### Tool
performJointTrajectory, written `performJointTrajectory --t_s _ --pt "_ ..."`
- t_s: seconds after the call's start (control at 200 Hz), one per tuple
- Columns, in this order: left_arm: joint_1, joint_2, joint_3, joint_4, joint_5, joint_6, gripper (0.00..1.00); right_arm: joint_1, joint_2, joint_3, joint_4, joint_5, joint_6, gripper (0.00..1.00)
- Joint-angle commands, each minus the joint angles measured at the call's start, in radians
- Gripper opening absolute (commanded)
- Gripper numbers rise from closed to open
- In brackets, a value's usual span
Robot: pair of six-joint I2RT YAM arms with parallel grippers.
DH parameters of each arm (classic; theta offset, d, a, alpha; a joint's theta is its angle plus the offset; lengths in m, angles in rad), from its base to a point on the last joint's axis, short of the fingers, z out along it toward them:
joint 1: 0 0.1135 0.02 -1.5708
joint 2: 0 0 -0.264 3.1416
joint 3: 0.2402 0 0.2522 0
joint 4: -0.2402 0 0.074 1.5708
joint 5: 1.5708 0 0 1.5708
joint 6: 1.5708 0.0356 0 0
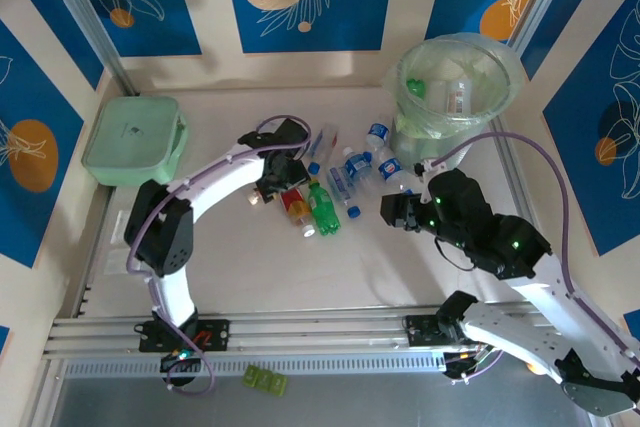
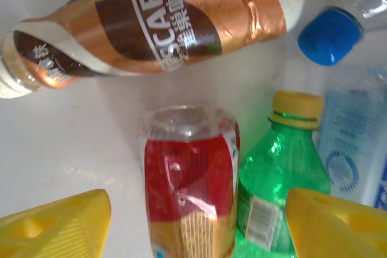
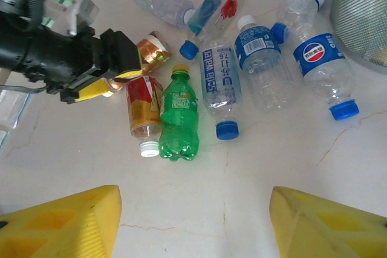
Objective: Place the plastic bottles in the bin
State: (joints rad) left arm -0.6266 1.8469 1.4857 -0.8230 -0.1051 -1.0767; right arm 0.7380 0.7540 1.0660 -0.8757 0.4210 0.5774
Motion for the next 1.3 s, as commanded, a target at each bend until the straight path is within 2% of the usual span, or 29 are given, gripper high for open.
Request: performJointTrajectory --t_s 0.0,0.23,0.695,0.995,1.295 --pt "0.013 0.038 0.03 -0.03 -0.054 -0.044 0.76 0.003 -0.039 -0.012 -0.02 0.034 -0.004 0.66" --pt "0.016 0.117 0.042 -0.015 -0.052 -0.101 0.76 0.001 -0.087 -0.025 -0.036 0.079 -0.025 0.66" --pt "0.016 0.15 -0.013 0.071 -0.026 -0.112 0.68 -0.019 -0.093 -0.061 -0.014 0.039 -0.032 0.67" --pt "0.017 0.096 -0.072 0.085 -0.037 -0.104 0.53 -0.023 -0.091 -0.055 -0.026 0.025 -0.01 0.67" --pt "0.017 -0.064 -0.129 0.054 -0.07 -0.069 0.52 -0.023 -0.073 -0.054 -0.027 -0.021 0.021 0.67"
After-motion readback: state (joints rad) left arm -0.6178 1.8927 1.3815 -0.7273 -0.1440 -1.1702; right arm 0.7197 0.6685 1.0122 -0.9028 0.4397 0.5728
